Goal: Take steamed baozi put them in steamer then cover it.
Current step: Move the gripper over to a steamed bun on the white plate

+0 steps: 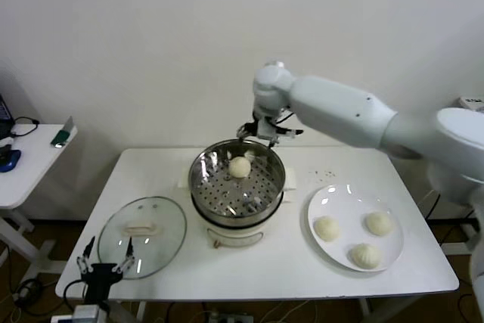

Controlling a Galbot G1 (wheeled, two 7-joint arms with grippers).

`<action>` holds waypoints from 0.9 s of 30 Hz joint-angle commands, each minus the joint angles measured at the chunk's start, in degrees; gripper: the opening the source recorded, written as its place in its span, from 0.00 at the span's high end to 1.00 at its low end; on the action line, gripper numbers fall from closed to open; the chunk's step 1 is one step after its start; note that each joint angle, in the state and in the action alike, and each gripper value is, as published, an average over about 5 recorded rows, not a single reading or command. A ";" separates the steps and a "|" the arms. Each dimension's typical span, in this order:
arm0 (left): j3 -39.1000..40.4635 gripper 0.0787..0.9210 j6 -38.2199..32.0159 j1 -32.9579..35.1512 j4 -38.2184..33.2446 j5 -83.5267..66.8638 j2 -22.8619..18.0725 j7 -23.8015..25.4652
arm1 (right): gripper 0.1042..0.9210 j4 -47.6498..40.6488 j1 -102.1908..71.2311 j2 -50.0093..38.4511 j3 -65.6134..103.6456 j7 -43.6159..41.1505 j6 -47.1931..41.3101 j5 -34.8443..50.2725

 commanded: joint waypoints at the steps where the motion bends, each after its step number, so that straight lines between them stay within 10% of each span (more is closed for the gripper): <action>1: -0.05 0.12 -0.20 -0.23 -0.32 -0.37 0.04 -0.56 | 0.12 9.39 12.82 -18.83 -14.78 1.13 -30.93 37.27; 10: 0.10 0.12 -0.12 -0.34 -0.16 -0.42 -0.02 -0.58 | 0.12 16.20 7.55 -31.83 -16.16 0.13 -44.85 44.97; 27: -0.40 0.12 -0.37 1.58 -0.67 0.00 -0.34 -0.86 | 0.12 13.59 -21.91 -34.50 -0.26 1.67 -41.48 28.39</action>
